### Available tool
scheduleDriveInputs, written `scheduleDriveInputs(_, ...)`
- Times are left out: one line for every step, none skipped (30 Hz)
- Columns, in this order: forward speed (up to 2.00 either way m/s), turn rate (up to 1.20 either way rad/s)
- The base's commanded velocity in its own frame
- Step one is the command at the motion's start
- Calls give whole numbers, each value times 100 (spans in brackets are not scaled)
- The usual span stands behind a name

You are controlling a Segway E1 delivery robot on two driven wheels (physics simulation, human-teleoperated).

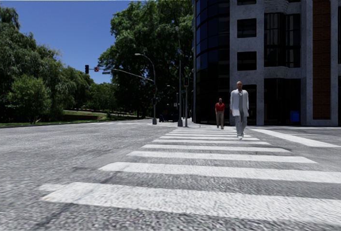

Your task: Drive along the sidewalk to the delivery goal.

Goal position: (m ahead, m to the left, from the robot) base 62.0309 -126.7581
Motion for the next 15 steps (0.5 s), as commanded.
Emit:
scheduleDriveInputs(200, 0)
scheduleDriveInputs(200, 0)
scheduleDriveInputs(200, 0)
scheduleDriveInputs(200, 0)
scheduleDriveInputs(200, 0)
scheduleDriveInputs(200, 0)
scheduleDriveInputs(200, 0)
scheduleDriveInputs(200, 0)
scheduleDriveInputs(200, 0)
scheduleDriveInputs(200, 0)
scheduleDriveInputs(200, 0)
scheduleDriveInputs(200, 0)
scheduleDriveInputs(200, 0)
scheduleDriveInputs(200, 0)
scheduleDriveInputs(200, 0)
